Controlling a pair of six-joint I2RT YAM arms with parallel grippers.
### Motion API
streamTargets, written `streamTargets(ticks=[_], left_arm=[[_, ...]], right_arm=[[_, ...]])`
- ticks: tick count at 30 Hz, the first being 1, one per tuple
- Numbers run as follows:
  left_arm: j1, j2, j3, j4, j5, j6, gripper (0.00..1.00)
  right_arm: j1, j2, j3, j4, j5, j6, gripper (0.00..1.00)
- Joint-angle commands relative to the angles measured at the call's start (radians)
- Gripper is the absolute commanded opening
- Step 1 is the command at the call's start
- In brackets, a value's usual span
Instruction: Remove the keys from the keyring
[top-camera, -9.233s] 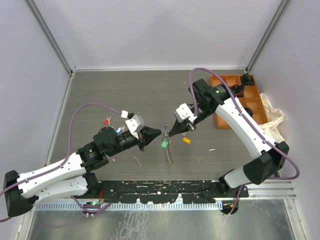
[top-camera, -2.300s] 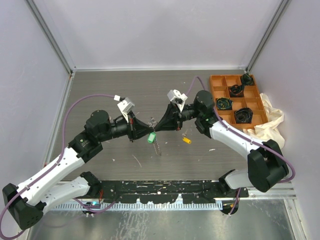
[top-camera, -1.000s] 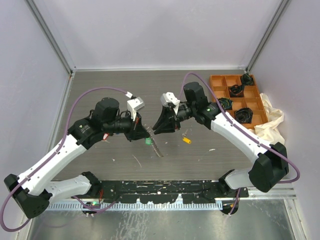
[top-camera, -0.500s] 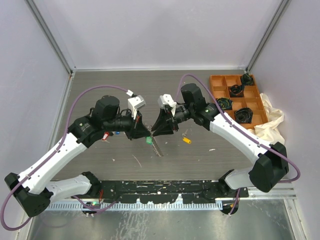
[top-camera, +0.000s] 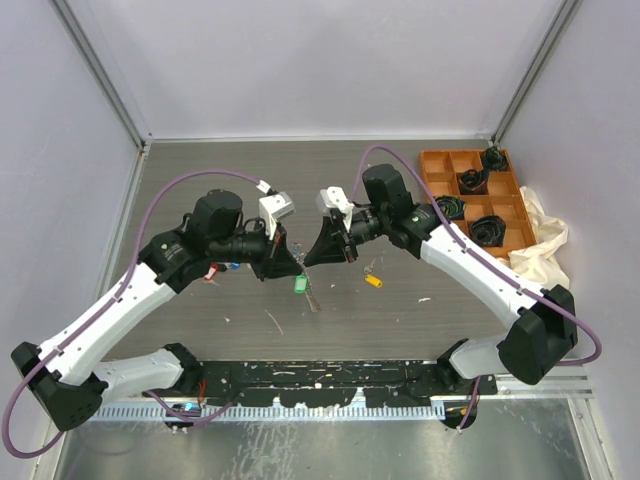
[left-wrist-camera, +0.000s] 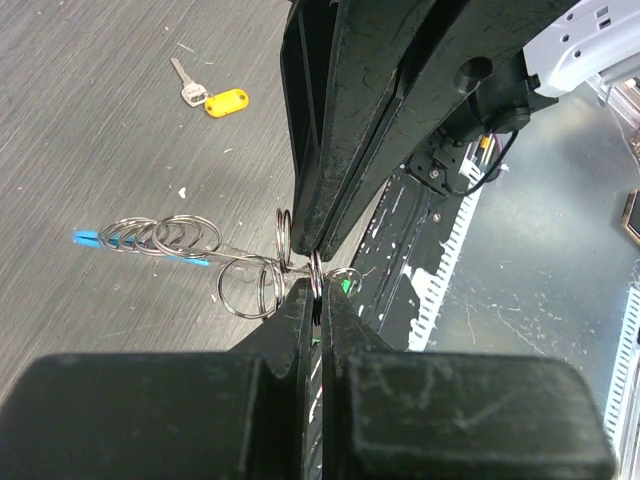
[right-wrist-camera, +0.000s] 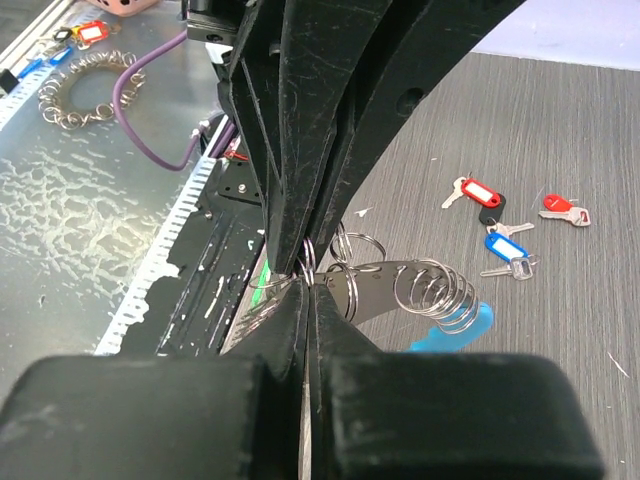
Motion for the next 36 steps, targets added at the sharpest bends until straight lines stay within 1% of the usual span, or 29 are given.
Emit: streamTargets(ticks=[1, 2, 3, 4, 6, 10, 12, 15, 17, 19, 21, 24, 28, 32, 36], left_arm=[[0.003, -0.022, 0.038, 0.081, 0.018, -0.03, 0.0], [0.003, -0.029, 0.029, 0.099, 0.017, -0.049, 0.0], [0.002, -0.035, 0.018, 0.117, 0.008, -0.072, 0.03], [0.002, -0.045, 0.006, 0.137, 0.002, -0.092, 0.09], [0.002, -0.079, -0.029, 0.19, -0.008, -0.136, 0.25], [0.015, -0.196, -0.135, 0.319, -0.06, -0.224, 0.42], [0.023, -0.263, -0.197, 0.409, -0.098, -0.281, 0.47], [0.026, -0.357, -0.285, 0.564, -0.165, -0.363, 0.49], [0.026, -0.397, -0.322, 0.635, -0.201, -0.401, 0.49], [0.026, -0.414, -0.351, 0.699, -0.214, -0.435, 0.46], [0.027, -0.412, -0.36, 0.719, -0.216, -0.437, 0.43], [0.026, -0.4, -0.361, 0.739, -0.218, -0.408, 0.41], [0.027, -0.363, -0.347, 0.77, -0.192, -0.385, 0.41], [0.027, -0.354, -0.329, 0.779, -0.182, -0.391, 0.41], [0.026, -0.385, -0.367, 0.811, -0.197, -0.406, 0.43]], right_arm=[[0.006, -0.026, 0.046, -0.018, -0.044, -0.034, 0.01], [0.005, -0.028, 0.047, -0.014, -0.042, -0.024, 0.01], [0.003, -0.03, 0.047, 0.001, -0.044, -0.002, 0.01], [-0.002, -0.032, 0.044, 0.028, -0.047, 0.031, 0.01], [-0.016, -0.037, 0.04, 0.073, -0.05, 0.093, 0.01], [-0.026, -0.039, 0.063, 0.09, -0.035, 0.164, 0.01], [-0.026, -0.033, 0.085, 0.09, -0.019, 0.214, 0.01], [-0.026, -0.018, 0.121, 0.087, -0.002, 0.276, 0.01], [-0.027, -0.008, 0.146, 0.083, 0.014, 0.308, 0.01], [-0.031, 0.001, 0.168, 0.082, 0.029, 0.332, 0.01], [-0.037, 0.009, 0.191, 0.078, 0.053, 0.345, 0.01], [-0.047, 0.032, 0.233, 0.055, 0.065, 0.358, 0.01], [-0.061, 0.091, 0.339, -0.065, 0.066, 0.319, 0.01], [-0.109, 0.126, 0.434, -0.124, 0.069, 0.317, 0.01], [-0.134, 0.09, 0.421, -0.122, 0.164, 0.309, 0.01]])
